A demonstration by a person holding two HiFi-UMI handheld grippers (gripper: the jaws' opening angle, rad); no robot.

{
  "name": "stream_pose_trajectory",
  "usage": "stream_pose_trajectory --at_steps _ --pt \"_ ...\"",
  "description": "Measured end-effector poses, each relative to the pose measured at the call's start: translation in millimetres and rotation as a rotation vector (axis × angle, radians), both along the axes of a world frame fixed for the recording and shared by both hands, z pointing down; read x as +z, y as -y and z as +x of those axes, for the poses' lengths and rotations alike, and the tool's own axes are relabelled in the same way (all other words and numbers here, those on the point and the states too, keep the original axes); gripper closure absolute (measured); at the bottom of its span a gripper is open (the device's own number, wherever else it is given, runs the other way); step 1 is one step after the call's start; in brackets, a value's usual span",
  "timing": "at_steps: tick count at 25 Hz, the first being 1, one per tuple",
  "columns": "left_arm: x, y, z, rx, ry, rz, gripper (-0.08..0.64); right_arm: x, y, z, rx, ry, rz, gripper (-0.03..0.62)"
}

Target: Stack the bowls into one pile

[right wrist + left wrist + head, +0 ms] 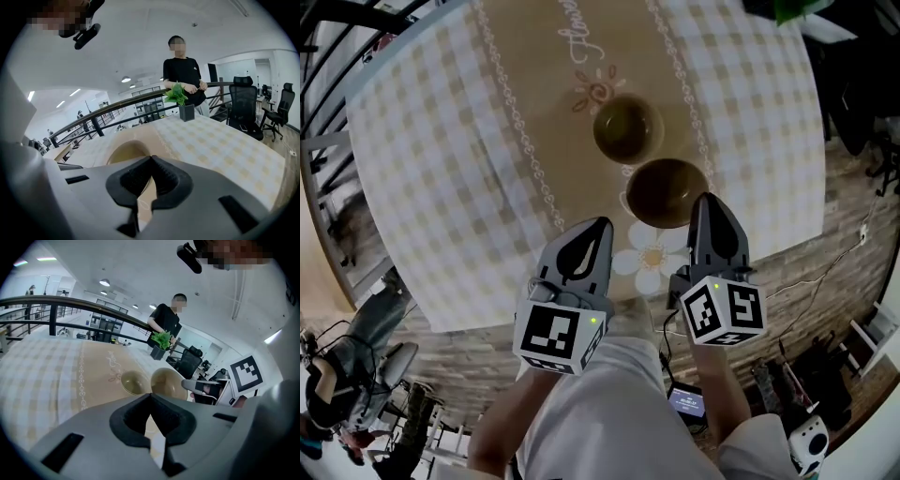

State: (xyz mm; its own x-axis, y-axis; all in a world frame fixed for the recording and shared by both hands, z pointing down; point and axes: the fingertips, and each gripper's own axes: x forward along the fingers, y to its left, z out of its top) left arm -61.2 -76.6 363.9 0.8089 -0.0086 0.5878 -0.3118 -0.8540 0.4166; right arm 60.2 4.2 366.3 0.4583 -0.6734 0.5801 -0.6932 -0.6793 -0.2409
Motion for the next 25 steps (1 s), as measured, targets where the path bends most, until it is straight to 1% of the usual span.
stream_pose_trajectory --at_steps 7,13,22,25 --pt "-12 20 3 -0.045 -0.012 0.002 0.541 -13 29 10 -0.049 -0.015 0.012 0.555" --pt "-10 38 12 -0.081 -0.009 -0.003 0.541 -9 58 19 -0.096 -0.005 0.016 0.555" --pt "12 56 24 -0.127 0.03 -0.02 0.541 22 87 31 -0.151 0.039 0.001 0.555" --pt "21 58 26 -0.13 0.061 -0.032 0.541 33 93 33 -0.164 0.054 -0.008 0.555"
